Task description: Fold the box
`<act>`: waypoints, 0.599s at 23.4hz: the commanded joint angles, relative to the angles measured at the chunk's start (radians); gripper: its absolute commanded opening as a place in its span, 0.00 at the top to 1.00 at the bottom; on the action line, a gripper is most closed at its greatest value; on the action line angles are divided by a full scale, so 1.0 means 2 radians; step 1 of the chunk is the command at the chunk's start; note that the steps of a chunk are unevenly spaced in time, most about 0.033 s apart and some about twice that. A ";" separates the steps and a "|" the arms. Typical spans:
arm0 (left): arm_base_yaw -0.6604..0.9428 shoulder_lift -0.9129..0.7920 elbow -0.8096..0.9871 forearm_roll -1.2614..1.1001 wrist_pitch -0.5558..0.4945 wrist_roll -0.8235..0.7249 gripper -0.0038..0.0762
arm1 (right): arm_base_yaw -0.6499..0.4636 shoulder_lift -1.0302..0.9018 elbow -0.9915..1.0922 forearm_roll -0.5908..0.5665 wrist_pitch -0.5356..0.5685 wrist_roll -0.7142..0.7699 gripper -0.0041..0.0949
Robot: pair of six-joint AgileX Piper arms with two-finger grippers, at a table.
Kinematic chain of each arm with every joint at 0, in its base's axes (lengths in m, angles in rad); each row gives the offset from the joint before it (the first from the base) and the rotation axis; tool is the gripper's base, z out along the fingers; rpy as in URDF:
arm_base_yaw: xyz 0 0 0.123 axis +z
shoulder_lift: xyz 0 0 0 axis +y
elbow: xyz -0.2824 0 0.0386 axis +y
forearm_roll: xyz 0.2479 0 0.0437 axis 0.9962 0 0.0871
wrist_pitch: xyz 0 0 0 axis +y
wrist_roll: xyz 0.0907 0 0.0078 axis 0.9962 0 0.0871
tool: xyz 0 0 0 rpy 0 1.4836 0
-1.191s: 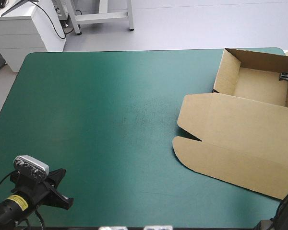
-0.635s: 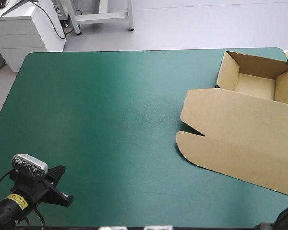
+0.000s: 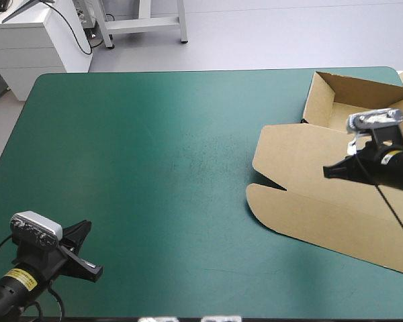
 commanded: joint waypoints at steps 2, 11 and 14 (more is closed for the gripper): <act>0.000 -0.016 -0.010 -0.001 -0.053 0.004 0.96 | 0.054 -0.103 0.113 0.000 -0.156 -0.027 0.96; 0.000 -0.115 0.043 0.001 -0.044 0.024 0.96 | 0.063 -0.280 0.307 0.002 -0.270 -0.028 0.96; 0.000 -0.130 0.051 0.001 -0.040 0.024 0.96 | 0.063 -0.331 0.336 0.002 -0.274 -0.028 0.96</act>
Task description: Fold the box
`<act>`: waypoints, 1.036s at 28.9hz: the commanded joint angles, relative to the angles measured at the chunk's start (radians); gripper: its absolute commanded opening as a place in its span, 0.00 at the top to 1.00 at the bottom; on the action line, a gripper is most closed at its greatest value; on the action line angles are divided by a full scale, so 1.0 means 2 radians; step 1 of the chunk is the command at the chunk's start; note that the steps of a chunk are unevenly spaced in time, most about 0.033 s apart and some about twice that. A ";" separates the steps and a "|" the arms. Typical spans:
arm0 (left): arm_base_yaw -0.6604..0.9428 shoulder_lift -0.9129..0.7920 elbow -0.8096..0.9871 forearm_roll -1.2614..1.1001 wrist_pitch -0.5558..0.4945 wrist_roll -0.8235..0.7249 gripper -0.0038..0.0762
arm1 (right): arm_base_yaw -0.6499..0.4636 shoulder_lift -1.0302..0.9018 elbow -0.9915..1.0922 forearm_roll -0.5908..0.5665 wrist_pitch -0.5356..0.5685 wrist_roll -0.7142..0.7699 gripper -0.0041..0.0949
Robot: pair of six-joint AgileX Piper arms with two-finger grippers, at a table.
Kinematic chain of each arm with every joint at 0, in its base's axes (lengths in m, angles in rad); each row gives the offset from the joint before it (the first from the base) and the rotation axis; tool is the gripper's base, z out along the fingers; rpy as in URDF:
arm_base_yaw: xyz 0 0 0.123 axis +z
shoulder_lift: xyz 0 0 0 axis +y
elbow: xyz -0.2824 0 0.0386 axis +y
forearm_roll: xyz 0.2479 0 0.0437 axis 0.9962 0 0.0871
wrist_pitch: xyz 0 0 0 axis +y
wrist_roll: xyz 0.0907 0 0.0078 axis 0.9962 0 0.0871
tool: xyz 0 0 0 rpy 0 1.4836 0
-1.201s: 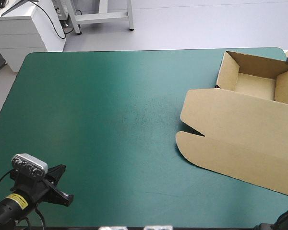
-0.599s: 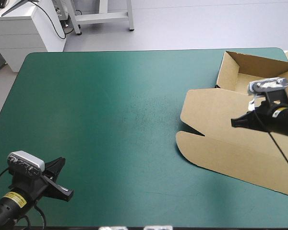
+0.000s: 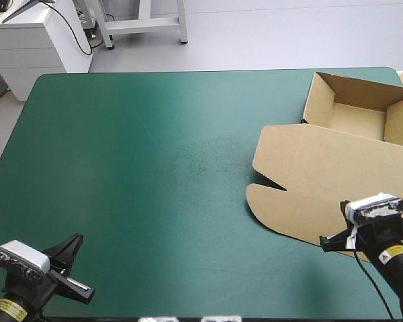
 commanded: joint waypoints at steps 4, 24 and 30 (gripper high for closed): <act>0.000 -0.006 -0.004 -0.003 -0.034 0.001 0.96 | 0.002 -0.094 0.036 0.002 -0.039 -0.004 0.96; 0.000 -0.006 -0.004 -0.007 0.009 0.001 0.96 | 0.002 -0.200 0.047 0.005 0.041 0.013 0.96; 0.000 -0.006 -0.004 -0.008 0.014 0.000 0.96 | 0.002 -0.200 0.047 0.005 0.041 0.013 0.96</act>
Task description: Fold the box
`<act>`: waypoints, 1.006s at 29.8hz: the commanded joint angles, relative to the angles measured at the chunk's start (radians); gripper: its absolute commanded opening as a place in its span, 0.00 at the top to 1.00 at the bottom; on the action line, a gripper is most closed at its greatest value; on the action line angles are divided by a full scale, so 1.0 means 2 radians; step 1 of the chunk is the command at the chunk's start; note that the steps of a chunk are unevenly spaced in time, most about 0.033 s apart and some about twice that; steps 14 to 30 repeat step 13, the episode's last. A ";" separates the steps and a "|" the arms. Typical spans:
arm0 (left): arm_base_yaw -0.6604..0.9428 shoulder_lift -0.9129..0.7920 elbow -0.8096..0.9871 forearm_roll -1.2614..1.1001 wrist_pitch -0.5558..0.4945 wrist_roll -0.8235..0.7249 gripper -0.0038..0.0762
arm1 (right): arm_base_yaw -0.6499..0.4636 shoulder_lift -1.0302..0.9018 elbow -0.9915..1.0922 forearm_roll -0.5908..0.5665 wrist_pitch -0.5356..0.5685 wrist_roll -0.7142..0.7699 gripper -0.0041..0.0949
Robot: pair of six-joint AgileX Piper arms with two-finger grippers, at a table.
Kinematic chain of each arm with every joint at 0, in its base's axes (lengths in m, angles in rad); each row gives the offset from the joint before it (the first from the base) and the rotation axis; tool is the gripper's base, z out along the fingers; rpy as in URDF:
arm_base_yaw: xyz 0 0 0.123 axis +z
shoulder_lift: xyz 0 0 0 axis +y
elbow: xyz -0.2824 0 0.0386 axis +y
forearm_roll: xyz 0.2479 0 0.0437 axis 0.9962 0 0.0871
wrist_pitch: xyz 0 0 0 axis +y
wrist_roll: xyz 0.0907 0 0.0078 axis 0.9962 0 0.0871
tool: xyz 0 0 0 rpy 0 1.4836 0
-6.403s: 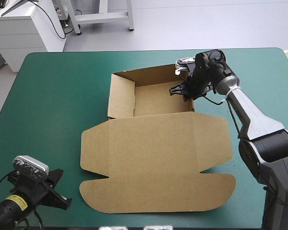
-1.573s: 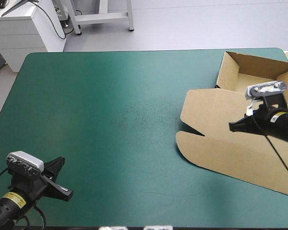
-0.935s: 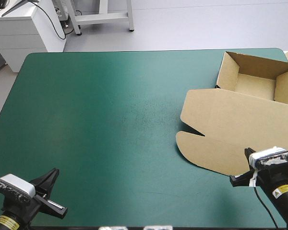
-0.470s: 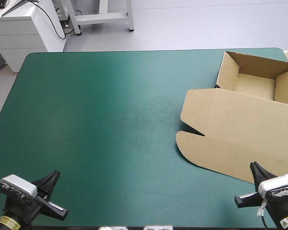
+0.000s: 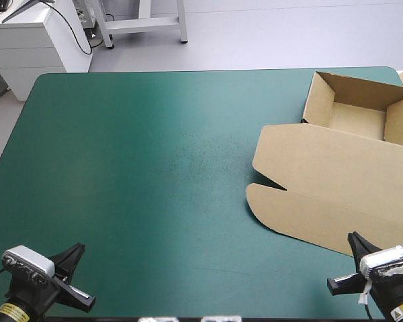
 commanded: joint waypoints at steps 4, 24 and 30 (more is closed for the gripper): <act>0.000 0.006 -0.013 -0.007 -0.033 -0.004 0.96 | 0.002 0.006 -0.013 0.004 -0.034 0.000 0.96; 0.000 0.006 -0.012 -0.006 -0.034 -0.004 0.96 | 0.002 0.006 -0.013 0.004 -0.034 0.000 0.96; 0.000 0.006 -0.012 -0.006 -0.034 -0.004 0.96 | 0.002 0.006 -0.013 0.004 -0.034 0.000 0.96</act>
